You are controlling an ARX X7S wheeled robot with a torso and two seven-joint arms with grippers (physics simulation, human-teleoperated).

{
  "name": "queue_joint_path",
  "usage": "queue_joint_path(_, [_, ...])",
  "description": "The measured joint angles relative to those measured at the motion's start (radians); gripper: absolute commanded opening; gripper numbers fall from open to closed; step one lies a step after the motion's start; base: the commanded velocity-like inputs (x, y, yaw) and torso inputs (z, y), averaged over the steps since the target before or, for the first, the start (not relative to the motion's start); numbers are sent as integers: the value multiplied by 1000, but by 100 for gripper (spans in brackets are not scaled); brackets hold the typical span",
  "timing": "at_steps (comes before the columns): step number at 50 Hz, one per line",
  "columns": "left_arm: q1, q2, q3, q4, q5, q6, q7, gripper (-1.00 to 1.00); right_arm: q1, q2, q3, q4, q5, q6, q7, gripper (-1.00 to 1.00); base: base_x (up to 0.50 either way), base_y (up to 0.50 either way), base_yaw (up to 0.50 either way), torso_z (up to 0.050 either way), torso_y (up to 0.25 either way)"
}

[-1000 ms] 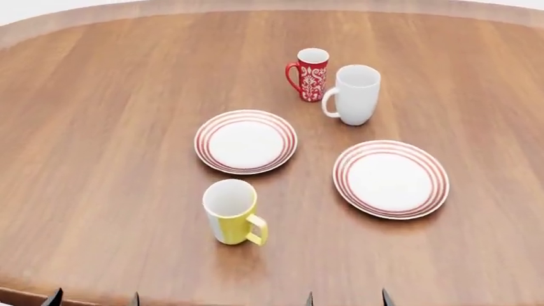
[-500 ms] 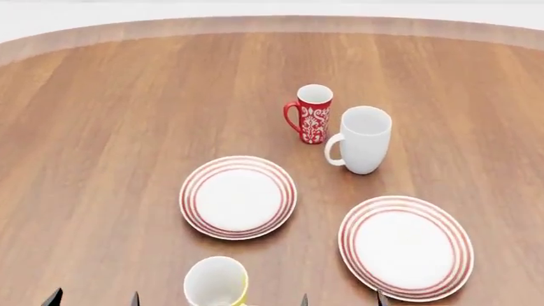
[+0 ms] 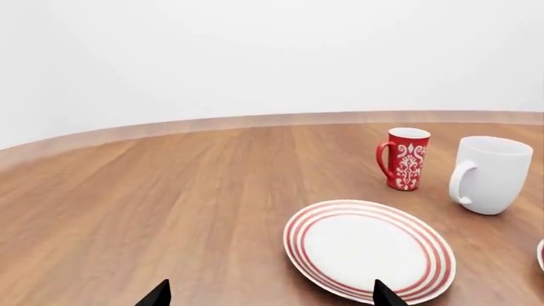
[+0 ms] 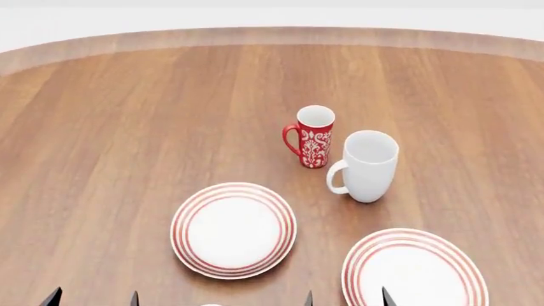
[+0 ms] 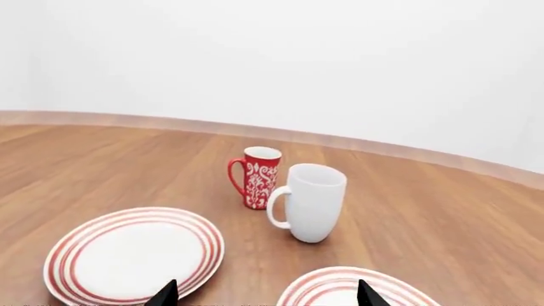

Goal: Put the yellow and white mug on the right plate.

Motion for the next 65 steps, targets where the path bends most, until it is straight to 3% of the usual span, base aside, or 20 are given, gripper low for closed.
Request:
queue_joint_path(13, [-7,-7,3,-17,-14,7,-4,100,13,86,-11,-45,37,52,-86,100,0,0,0,0,0])
queue_joint_path(34, [-16,-16,12,-41,-30,20,-11,100,-39,288,23,-191,307,186,-380,100,0,0,0,0,0])
queue_joint_path(49, [-15,-22,24,-43,-36,27,-15,100,-116,386,-69,-254,292,145,-543,100,0,0,0,0,0])
queue_joint_path(65, [-15,-29,36,-39,-45,27,-19,100,-128,404,-126,-247,288,149,-607,100,0,0,0,0,0])
